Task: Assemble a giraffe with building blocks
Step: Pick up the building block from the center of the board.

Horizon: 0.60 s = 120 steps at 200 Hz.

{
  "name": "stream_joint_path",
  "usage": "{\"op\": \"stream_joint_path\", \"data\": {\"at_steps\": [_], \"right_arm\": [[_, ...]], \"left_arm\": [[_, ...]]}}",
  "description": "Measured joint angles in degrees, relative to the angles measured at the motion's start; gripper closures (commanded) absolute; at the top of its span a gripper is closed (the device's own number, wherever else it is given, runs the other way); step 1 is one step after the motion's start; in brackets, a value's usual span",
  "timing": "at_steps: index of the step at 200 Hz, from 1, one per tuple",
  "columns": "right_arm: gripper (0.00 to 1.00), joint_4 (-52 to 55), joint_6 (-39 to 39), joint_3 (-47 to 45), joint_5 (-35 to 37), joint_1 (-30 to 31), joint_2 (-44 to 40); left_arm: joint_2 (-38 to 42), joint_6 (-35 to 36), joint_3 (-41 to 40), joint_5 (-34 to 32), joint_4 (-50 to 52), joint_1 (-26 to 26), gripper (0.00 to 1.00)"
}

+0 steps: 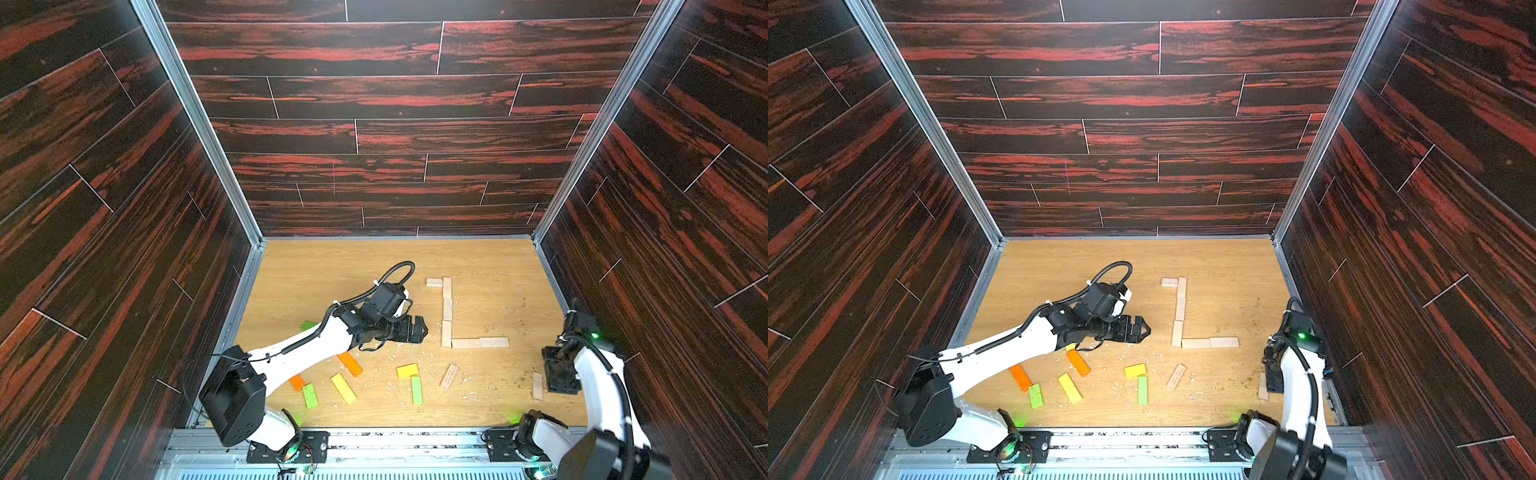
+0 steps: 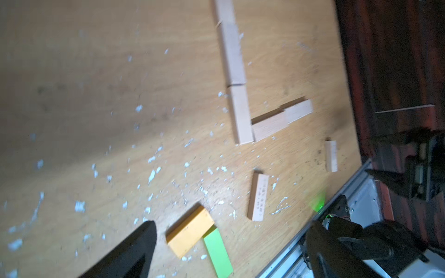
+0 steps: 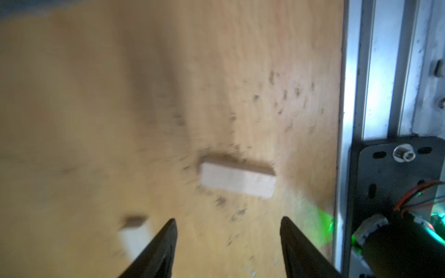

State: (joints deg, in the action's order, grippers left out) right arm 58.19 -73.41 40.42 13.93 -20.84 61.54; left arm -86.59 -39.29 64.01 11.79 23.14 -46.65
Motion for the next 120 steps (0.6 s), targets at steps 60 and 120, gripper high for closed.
{"op": "stream_joint_path", "data": {"at_steps": [60, 120], "right_arm": [[0.32, -5.64, 8.85, 0.24, 2.34, -0.09, 15.85], [0.33, -11.13, 16.24, -1.7, 3.82, 0.2, 15.28]], "left_arm": [[-1.97, -4.09, 1.03, -1.88, 2.97, -1.27, 0.0], [-4.15, -3.98, 2.58, -2.01, 2.97, -1.27, 0.0]]}}
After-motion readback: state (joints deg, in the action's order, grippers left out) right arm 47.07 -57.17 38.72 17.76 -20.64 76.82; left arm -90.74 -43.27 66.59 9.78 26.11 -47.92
